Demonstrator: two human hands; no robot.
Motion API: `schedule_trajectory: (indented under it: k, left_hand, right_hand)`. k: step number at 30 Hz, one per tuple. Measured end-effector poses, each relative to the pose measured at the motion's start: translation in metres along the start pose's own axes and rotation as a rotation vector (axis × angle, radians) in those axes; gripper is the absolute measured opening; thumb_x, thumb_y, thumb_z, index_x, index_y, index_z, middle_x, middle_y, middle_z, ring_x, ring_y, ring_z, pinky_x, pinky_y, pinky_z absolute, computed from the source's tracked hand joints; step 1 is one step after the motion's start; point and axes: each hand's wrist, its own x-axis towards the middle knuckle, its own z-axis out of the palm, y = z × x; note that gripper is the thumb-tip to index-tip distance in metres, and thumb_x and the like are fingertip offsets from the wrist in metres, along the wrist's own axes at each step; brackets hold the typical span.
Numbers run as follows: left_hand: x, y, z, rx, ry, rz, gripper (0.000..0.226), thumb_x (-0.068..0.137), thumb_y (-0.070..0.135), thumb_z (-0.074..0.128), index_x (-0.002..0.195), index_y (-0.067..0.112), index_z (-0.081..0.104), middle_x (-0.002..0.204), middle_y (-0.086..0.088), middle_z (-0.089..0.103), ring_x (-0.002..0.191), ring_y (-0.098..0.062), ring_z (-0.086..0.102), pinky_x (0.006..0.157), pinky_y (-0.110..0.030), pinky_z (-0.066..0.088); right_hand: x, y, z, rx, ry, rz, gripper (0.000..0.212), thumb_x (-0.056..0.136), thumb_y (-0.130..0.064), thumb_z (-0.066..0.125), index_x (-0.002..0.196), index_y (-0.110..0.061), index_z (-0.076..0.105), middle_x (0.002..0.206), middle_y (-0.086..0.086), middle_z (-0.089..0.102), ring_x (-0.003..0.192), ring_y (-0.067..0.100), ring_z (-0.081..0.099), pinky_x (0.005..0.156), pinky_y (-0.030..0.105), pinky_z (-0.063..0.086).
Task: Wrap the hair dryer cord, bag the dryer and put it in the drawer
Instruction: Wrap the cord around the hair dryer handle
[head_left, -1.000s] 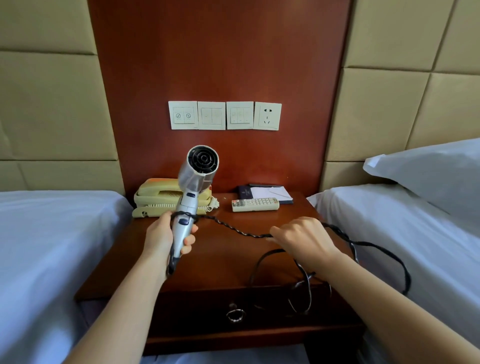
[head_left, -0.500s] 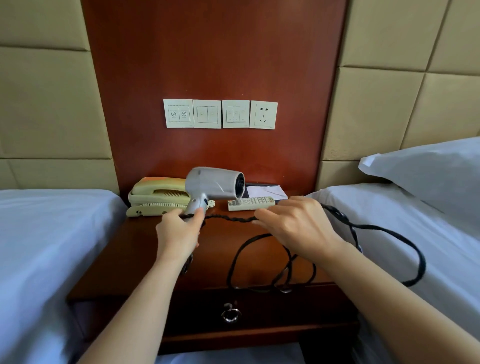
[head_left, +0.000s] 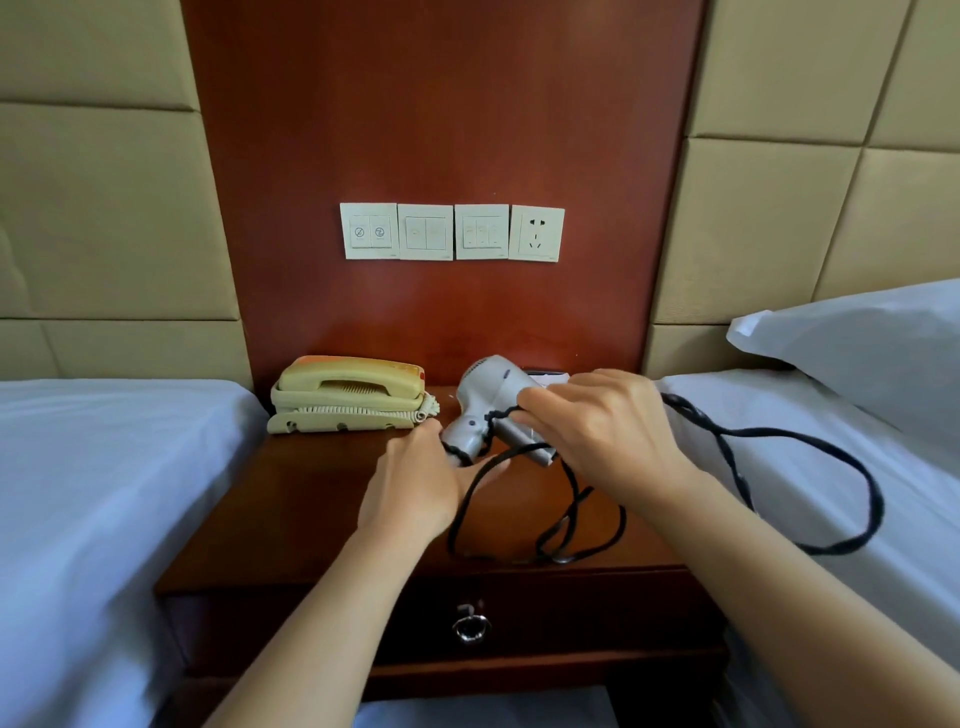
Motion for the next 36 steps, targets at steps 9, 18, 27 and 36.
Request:
schedule_trajectory:
  k: [9, 18, 27, 36]
  left_hand:
    - [-0.001, 0.003, -0.005, -0.036, 0.013, -0.009, 0.044, 0.09, 0.049, 0.036, 0.079, 0.01, 0.051, 0.091, -0.015, 0.06, 0.085, -0.037, 0.057, 0.072, -0.04, 0.046]
    - [0.002, -0.005, -0.012, 0.15, 0.122, 0.078, 0.047, 0.096, 0.051, 0.029, 0.101, 0.016, 0.06, 0.095, -0.01, 0.062, 0.084, -0.031, 0.054, 0.068, -0.035, 0.042]
    - [0.012, -0.029, -0.03, 0.157, 0.052, 0.027, 0.03, 0.096, 0.038, 0.037, 0.094, 0.023, 0.062, 0.079, -0.004, 0.059, 0.073, -0.028, 0.057, 0.058, -0.031, 0.041]
    - [0.003, -0.046, -0.044, 0.017, -0.314, 0.004, 0.032, 0.098, 0.038, 0.034, 0.107, 0.02, 0.058, 0.063, -0.009, 0.06, 0.037, -0.017, 0.045, 0.038, -0.021, 0.033]
  right_hand:
    - [-0.002, -0.023, 0.004, 0.1, -0.053, -0.106, 0.024, 0.092, -0.031, 0.055, 0.071, -0.021, 0.048, 0.043, -0.002, 0.036, 0.037, 0.018, 0.034, 0.036, 0.027, 0.026]
    - [-0.028, 0.016, 0.028, -0.093, -0.366, 0.109, 0.028, 0.053, -0.011, 0.081, 0.054, -0.013, 0.053, 0.037, 0.0, 0.046, 0.028, 0.023, 0.044, 0.043, 0.015, 0.005]
    - [-0.047, 0.051, 0.031, -0.081, -0.383, 0.199, 0.02, 0.074, -0.027, 0.055, 0.06, -0.013, 0.059, 0.049, 0.001, 0.057, 0.046, 0.026, 0.056, 0.039, 0.028, 0.039]
    - [-0.043, 0.046, 0.017, 0.181, -0.346, 0.135, 0.055, 0.089, -0.06, 0.031, 0.066, -0.019, 0.061, 0.059, -0.007, 0.058, 0.059, 0.015, 0.054, 0.048, 0.016, 0.024]
